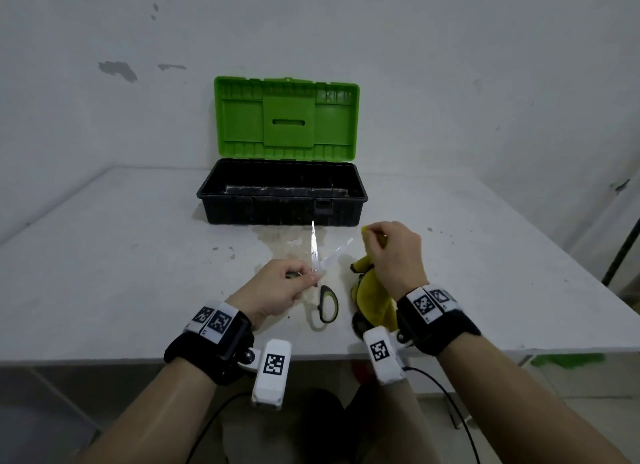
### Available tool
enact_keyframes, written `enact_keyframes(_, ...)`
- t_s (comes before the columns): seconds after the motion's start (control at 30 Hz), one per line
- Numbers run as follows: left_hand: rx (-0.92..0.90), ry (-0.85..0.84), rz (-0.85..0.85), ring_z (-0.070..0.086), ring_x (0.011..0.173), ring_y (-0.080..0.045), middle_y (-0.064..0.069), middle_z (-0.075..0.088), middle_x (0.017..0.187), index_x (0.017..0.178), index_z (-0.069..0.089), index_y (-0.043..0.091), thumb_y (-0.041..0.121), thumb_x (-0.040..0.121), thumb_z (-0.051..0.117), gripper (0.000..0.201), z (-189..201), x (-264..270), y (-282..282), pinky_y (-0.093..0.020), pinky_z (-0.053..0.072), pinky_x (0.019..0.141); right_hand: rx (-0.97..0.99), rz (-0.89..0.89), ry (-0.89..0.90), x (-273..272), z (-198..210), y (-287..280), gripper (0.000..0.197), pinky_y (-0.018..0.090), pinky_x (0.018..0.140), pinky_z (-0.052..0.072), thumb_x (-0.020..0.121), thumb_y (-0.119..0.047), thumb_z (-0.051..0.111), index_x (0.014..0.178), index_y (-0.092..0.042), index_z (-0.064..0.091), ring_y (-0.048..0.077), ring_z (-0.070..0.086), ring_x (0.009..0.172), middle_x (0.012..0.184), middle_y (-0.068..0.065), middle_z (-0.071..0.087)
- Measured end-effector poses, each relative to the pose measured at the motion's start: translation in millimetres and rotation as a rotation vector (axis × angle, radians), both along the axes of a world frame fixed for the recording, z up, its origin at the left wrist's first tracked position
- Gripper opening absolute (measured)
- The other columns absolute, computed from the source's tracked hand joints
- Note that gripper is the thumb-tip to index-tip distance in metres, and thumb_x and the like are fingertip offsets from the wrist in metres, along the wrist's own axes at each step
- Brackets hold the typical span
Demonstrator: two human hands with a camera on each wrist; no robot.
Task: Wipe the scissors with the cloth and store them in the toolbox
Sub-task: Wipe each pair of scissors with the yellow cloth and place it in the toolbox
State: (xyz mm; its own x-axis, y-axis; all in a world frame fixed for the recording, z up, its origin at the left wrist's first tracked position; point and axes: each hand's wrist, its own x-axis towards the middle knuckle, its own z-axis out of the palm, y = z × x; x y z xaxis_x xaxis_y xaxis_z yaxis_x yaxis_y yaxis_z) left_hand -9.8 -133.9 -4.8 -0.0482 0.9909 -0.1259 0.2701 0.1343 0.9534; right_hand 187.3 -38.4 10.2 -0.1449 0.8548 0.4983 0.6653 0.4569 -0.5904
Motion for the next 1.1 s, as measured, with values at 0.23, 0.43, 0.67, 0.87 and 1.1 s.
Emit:
enact_keyframes(0.23, -0.029, -0.036, 0.025, 0.029, 0.037, -0.007, -0.001, 0.039, 0.056, 0.093, 0.066, 0.003, 0.025, 0.098, 0.061, 0.023, -4.3, 2.4, 6.9, -0.019, 0.022, 0.036, 0.159, 0.325, -0.009, -14.1, -10.2, -40.3, 0.013, 0.004, 0.073, 0.043, 0.092, -0.012, 0.064, 0.104, -0.011, 0.071, 0.005, 0.060, 0.079, 0.095, -0.001, 0.063)
enact_keyframes(0.43, 0.071, 0.048, -0.001, 0.035, 0.042, -0.006, 0.005, 0.044, 0.052, 0.091, 0.069, 0.004, 0.027, 0.097, 0.062, 0.024, -3.7, 3.2, 5.2, -0.019, 0.030, 0.044, 0.115, 0.388, -0.196, -24.3, -16.7, -37.3, 0.018, 0.027, 0.078, 0.050, 0.096, -0.015, 0.058, 0.104, -0.009, 0.073, 0.018, 0.059, 0.083, 0.101, 0.005, 0.058)
enact_keyframes(0.67, 0.140, 0.188, 0.053, 0.046, 0.053, -0.004, 0.012, 0.055, 0.056, 0.082, 0.073, 0.017, 0.031, 0.094, 0.065, 0.020, -9.1, -3.0, 5.3, -0.025, 0.041, 0.060, 0.022, 0.137, -0.053, -7.1, -3.5, -5.0, 0.019, 0.030, 0.082, 0.052, 0.098, -0.017, 0.055, 0.101, -0.011, 0.073, 0.019, 0.063, 0.085, 0.100, 0.001, 0.060)
enact_keyframes(0.87, 0.201, 0.393, 0.051, 0.056, 0.071, -0.010, 0.010, 0.063, 0.071, 0.079, 0.071, 0.025, 0.035, 0.093, 0.065, 0.018, -3.0, 3.5, 12.1, -0.030, 0.042, 0.066, 0.185, 0.321, -0.051, -19.0, -6.7, -37.0, 0.014, 0.014, 0.077, 0.048, 0.095, -0.012, 0.060, 0.102, -0.008, 0.071, 0.012, 0.061, 0.081, 0.097, 0.002, 0.063)
enact_keyframes(1.1, 0.293, 0.618, 0.037, 0.056, 0.071, -0.003, 0.009, 0.064, 0.077, 0.087, 0.071, 0.022, 0.033, 0.096, 0.061, 0.017, -0.2, 6.5, 8.1, -0.018, 0.035, 0.058, 0.131, 0.276, -0.179, -23.8, -18.8, -28.7, 0.015, 0.037, 0.077, 0.053, 0.095, -0.009, 0.057, 0.097, -0.005, 0.071, 0.023, 0.060, 0.082, 0.098, 0.007, 0.060)
